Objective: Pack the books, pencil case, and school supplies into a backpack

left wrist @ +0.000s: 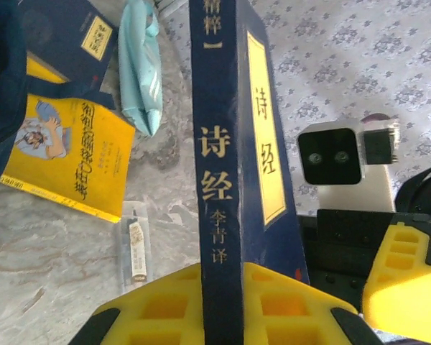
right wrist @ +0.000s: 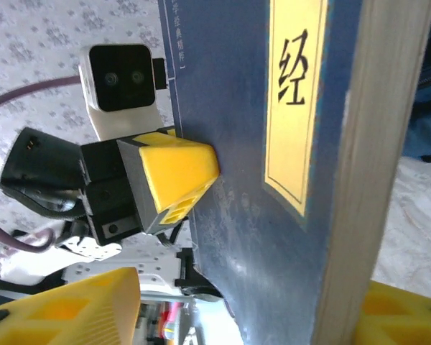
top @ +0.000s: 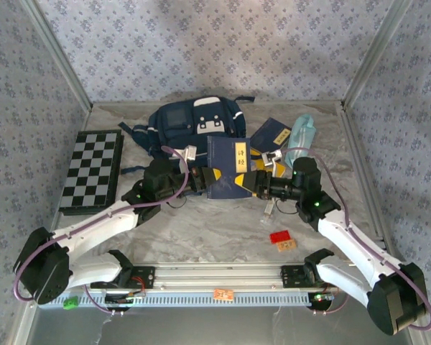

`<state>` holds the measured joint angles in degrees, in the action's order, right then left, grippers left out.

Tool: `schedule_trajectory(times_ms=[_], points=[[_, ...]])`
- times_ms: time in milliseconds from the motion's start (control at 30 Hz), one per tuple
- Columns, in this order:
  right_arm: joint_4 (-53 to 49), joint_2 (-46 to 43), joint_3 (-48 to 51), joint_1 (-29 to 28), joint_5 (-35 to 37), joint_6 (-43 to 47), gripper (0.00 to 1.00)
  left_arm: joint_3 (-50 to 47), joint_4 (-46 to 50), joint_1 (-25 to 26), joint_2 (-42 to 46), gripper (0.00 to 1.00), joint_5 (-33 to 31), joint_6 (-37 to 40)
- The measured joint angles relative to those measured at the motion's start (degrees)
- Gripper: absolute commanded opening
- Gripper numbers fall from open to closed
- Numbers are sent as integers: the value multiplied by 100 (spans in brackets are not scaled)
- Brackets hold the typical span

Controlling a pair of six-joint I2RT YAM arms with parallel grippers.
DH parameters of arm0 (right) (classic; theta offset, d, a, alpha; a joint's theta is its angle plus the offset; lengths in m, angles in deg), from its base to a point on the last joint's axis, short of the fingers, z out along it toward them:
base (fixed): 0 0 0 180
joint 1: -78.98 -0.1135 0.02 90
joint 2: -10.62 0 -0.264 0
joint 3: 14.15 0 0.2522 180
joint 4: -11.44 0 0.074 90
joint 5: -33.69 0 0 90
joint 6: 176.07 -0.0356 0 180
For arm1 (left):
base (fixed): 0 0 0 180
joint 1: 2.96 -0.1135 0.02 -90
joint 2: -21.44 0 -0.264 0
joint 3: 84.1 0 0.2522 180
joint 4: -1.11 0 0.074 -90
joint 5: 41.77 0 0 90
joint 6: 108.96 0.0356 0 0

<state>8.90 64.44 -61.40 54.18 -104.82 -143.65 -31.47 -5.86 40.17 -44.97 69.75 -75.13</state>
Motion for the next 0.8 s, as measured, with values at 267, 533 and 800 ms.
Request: schedule_trajectory(times_ms=[267, 533, 800], points=[[-826, 101, -186, -9, 291, 367, 0, 0, 284, 0, 24, 6, -83, 127], [-2103, 57, -721, 232, 614, 949, 0, 310, 1187, -328, 37, 38, -79, 1093], [-3707, -170, -1071, 664, 1091, 1633, 0, 1648, 2780, -780, -564, 49, -673, 3648]])
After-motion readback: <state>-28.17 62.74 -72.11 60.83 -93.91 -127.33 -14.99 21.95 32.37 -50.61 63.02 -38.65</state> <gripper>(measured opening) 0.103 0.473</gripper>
